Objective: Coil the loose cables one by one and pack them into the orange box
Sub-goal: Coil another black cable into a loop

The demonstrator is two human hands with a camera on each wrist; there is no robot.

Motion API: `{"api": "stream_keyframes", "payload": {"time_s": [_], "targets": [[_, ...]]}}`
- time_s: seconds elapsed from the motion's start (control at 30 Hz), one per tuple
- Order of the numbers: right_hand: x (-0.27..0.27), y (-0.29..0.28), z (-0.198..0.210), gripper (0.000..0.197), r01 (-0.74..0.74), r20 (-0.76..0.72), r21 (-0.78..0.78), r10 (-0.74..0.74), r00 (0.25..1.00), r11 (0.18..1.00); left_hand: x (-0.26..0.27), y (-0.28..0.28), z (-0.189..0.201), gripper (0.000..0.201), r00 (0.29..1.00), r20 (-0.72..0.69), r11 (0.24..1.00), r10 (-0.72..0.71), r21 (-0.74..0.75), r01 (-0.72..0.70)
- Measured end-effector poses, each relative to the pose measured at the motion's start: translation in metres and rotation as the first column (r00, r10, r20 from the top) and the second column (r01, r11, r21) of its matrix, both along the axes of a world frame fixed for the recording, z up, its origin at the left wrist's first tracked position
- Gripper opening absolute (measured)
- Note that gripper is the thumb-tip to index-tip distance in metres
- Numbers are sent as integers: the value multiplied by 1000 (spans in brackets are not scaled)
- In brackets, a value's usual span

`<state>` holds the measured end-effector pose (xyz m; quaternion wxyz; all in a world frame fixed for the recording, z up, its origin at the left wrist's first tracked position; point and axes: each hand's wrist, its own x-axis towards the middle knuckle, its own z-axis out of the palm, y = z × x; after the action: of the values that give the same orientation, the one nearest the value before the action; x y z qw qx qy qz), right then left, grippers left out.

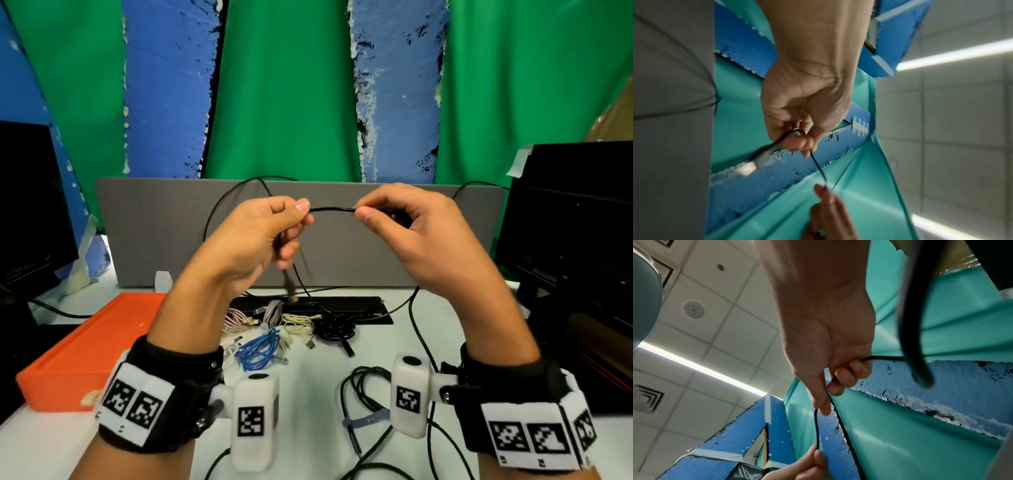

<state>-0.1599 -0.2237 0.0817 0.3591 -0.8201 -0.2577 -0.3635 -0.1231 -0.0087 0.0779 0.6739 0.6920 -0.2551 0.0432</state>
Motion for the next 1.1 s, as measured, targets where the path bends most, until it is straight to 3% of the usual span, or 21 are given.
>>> {"api": "stream_keyframes", "payload": {"time_s": [0.07,0.13,0.2,0.27,0.33,0.4,0.5,0.57,0.67,0.77,0.83,0.93,1.0,1.1], "targets": [[3,-7,1,6,18,-14,-9,-18,1000,1000,-5,3,4,23,976,-150,984,-160,-102,146],[7,-12,-1,5,55,-12,2,-55,998,998,-12,4,8,29,908,-265,943,-326,-160,291],[11,-12,-4,5,80,-2,41,-80,997,996,-19,2,10,35,824,-281,867,-492,-240,436],[15,-6,-6,10,88,7,79,-89,996,993,-23,-2,12,36,792,-190,792,-581,-359,494],[18,3,-10,17,89,7,75,-90,996,993,-23,-4,14,34,838,-55,754,-543,-471,458],[20,15,-15,24,76,-22,31,-76,997,997,-23,-5,16,36,912,65,757,-405,-536,374],[15,46,-25,29,-18,-148,-145,-4,989,989,-18,-4,15,34,957,213,782,-197,-555,285],[7,68,-32,27,-97,-240,-295,24,971,951,-15,-4,12,33,948,300,840,-111,-482,251],[-4,80,-34,18,-108,-219,-389,22,975,915,-13,2,9,33,934,347,987,82,-161,-27],[-12,70,-26,24,-102,-153,-347,50,987,932,-14,14,9,29,945,311,970,99,183,-162],[-17,61,-19,24,-120,-152,-311,75,985,943,-17,20,9,26,975,222,939,25,330,-99],[-24,47,-8,21,-211,-188,-147,182,965,966,-25,24,9,33,975,104,865,-195,487,121],[-28,39,-3,26,-294,-167,-6,289,943,956,-30,24,9,39,941,71,851,-329,455,263],[-30,32,2,28,-324,-12,146,329,944,935,-33,22,6,38,874,30,850,-485,250,463]]}}
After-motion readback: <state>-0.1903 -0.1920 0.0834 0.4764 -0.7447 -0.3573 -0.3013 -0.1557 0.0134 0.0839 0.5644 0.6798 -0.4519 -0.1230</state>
